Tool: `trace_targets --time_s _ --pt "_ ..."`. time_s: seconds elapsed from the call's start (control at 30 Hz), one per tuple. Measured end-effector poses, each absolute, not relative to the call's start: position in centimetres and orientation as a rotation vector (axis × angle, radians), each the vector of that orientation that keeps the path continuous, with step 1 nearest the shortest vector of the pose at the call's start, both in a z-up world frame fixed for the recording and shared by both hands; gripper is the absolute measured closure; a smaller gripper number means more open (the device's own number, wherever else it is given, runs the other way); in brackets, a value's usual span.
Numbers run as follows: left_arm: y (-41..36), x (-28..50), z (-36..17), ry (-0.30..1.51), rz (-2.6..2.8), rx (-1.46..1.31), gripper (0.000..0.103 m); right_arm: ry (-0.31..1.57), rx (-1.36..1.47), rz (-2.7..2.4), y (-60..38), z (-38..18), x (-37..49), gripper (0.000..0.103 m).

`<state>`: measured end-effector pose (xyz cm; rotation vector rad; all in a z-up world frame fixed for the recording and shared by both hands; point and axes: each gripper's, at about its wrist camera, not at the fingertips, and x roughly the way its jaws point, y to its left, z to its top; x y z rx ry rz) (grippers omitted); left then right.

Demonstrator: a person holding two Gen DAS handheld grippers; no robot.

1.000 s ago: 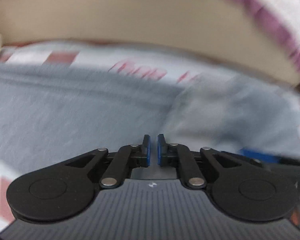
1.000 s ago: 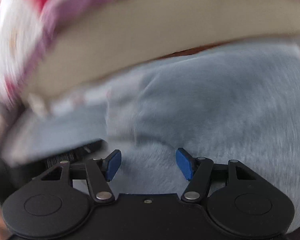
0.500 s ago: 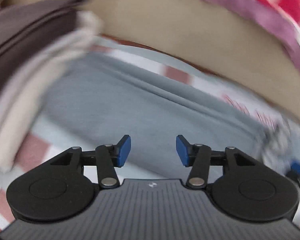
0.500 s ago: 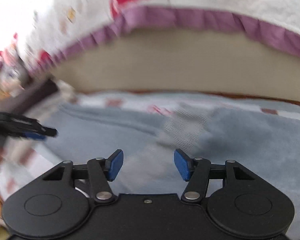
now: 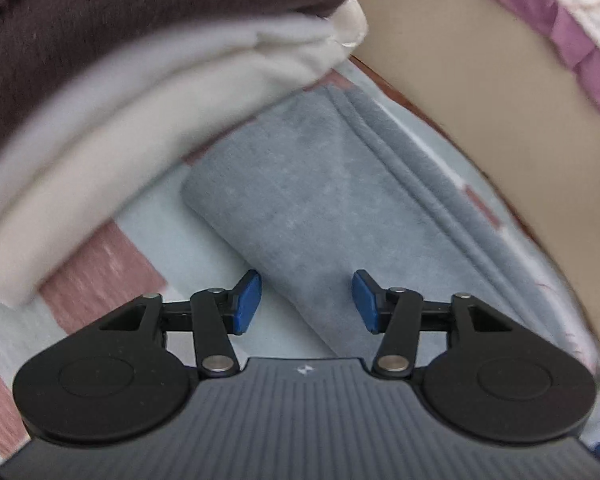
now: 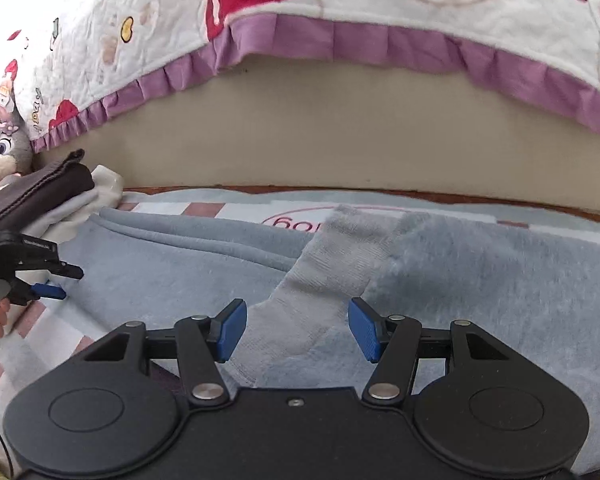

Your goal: Fold clothes

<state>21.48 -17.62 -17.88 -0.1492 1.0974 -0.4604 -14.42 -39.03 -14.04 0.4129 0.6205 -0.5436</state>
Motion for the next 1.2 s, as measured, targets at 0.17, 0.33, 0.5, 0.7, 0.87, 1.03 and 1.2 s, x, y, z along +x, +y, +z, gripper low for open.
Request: trace_targets --time_s 0.17,0.33,0.5,0.7,0.87,1.03,1.2 --pt "-17.1 22.6 -18.3 1.066 -0.445 -0.222 0.043 0.657 0.361 -0.503 -38.4 -14.6 -13.0 0.04" --pt "-17.3 23.1 -18.7 0.993 -0.515 -0.254 0.02 0.755 0.356 -0.439 -37.7 -16.0 -12.0 0.043" --pt "-20.0 21.3 -18.6 0.868 -0.53 0.056 0.042 0.771 0.39 -0.442 -38.2 -16.4 -12.0 0.042" --pt "-21.4 19.1 -17.7 0.777 -0.574 0.113 0.084 0.67 0.584 -0.546 -39.6 -14.0 -16.0 0.043" --pt "-21.9 16.6 -14.6 0.641 -0.628 0.164 0.085 0.548 0.795 -0.602 -43.8 -10.4 -22.1 0.043" --pt "-23.3 11.9 -9.0 0.497 -0.777 0.17 0.086 0.402 0.97 -0.659 -48.1 -9.4 -30.6 0.042" --pt "-28.1 3.4 -3.6 0.376 -0.967 0.298 0.087 0.258 1.115 -0.749 -50.4 -10.0 -36.0 0.04"
